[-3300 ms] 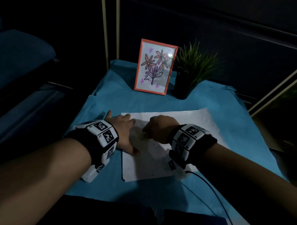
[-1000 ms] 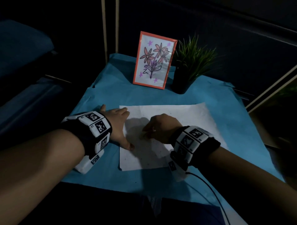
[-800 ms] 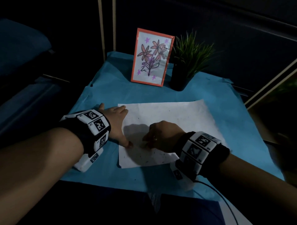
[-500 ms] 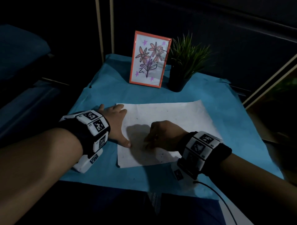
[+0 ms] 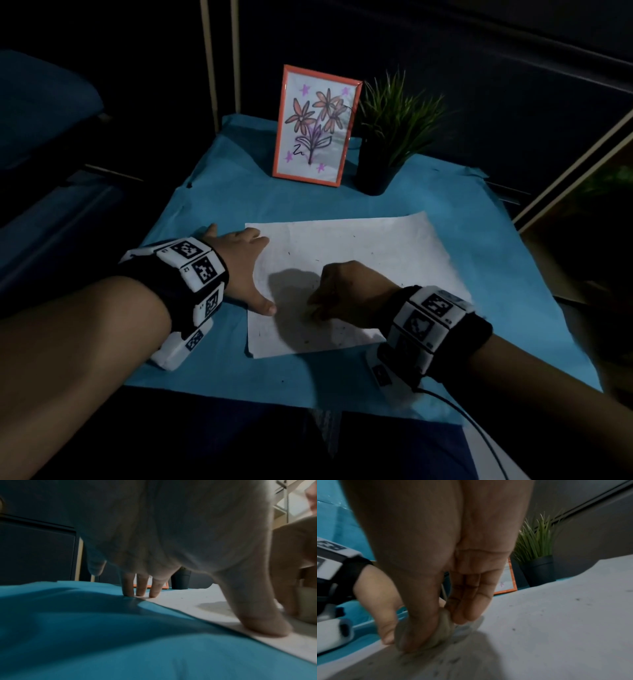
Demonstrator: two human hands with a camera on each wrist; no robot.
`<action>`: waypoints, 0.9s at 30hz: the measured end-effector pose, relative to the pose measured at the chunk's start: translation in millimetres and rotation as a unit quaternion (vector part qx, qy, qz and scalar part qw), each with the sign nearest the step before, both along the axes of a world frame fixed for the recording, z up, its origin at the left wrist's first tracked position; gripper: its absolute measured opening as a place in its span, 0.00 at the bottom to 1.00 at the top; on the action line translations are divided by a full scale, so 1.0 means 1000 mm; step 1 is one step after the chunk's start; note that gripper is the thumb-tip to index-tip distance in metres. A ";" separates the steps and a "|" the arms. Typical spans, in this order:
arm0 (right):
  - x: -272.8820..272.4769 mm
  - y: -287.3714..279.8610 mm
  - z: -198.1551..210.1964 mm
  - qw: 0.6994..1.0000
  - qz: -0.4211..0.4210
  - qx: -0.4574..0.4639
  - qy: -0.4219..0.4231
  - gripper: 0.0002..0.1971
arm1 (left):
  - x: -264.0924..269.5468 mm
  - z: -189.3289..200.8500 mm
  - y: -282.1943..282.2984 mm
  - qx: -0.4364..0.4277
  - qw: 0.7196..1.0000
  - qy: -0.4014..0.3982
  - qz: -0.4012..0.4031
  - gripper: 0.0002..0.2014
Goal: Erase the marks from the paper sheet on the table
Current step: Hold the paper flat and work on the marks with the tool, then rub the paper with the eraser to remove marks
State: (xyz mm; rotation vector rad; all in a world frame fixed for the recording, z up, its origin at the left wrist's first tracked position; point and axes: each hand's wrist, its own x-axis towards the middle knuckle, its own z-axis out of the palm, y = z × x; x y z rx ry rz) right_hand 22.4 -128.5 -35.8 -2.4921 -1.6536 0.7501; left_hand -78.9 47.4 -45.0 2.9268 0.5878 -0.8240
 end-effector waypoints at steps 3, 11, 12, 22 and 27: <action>0.000 -0.006 -0.005 0.999 0.005 -0.034 0.011 0.16 | -0.001 -0.001 -0.001 -0.001 1.000 -0.001 0.000 0.64; 0.011 0.006 0.014 0.995 -0.069 0.070 0.036 0.16 | 0.000 0.009 0.002 -0.014 0.999 -0.052 -0.005 0.51; 0.011 0.010 0.016 0.993 -0.073 0.091 0.033 0.16 | 0.000 0.011 0.002 -0.016 0.997 -0.078 -0.009 0.48; 0.018 0.042 0.011 0.971 -0.137 0.187 0.063 0.18 | 0.014 0.008 -0.001 -0.192 0.929 -0.309 0.070 0.02; 0.043 0.035 -0.010 0.995 -0.095 -0.027 -0.015 0.42 | 0.025 0.005 0.011 -0.159 0.937 -0.303 0.071 0.08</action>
